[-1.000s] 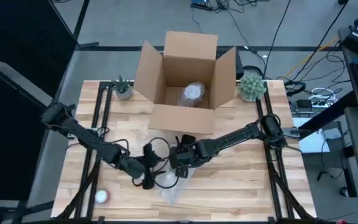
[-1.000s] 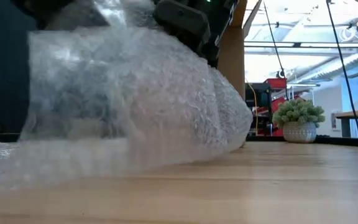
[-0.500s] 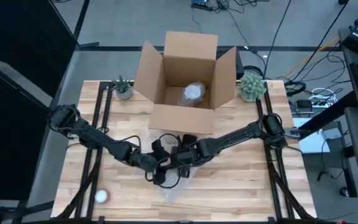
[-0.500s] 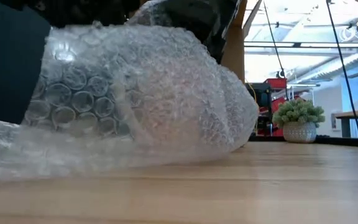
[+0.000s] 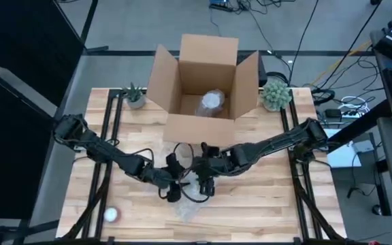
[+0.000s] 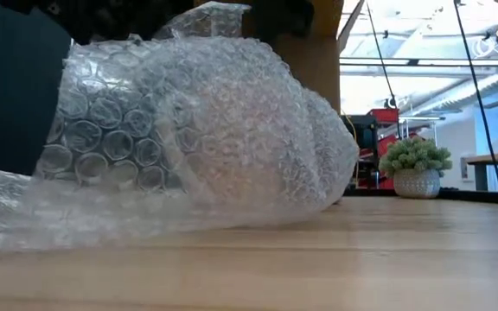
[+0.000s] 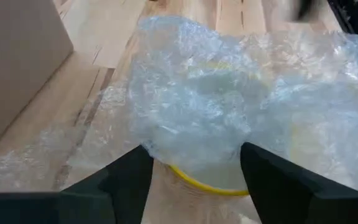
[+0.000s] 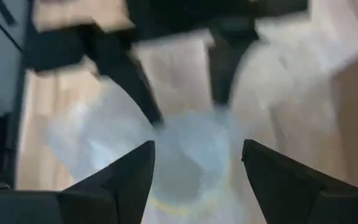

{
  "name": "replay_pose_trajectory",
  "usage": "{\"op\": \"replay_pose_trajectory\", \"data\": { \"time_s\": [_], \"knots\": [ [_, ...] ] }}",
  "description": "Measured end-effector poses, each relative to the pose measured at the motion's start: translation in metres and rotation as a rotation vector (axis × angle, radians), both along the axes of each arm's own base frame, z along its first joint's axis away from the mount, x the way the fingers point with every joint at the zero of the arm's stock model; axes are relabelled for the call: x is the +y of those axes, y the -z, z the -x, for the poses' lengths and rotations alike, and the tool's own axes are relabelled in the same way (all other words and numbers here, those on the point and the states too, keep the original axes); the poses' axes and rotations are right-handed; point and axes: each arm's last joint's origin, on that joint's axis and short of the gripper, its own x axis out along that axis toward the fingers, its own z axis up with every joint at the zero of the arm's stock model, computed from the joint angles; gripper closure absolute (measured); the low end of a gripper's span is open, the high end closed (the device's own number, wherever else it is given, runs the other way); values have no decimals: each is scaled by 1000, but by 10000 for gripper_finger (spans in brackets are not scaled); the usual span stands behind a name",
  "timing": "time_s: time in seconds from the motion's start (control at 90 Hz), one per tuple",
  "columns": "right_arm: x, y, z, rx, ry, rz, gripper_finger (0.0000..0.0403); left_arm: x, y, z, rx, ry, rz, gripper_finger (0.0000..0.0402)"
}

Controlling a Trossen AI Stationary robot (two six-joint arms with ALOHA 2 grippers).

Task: Wrap mug
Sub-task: Wrap the orange cup with the bubble wrap

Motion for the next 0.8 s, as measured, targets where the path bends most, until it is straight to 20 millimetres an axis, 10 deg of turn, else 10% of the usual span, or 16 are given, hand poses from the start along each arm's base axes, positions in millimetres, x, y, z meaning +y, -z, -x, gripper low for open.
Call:
{"op": "replay_pose_trajectory", "data": {
  "time_s": [0.267, 0.8],
  "knots": [
    [9, 54, -16, 130, 21, 88, 211, -1, 0, 0, 0, 4, 1, 175],
    [9, 74, -22, 183, 35, 92, 239, -1, -3, 2, -5, 10, 6, 175]
  ]
}}
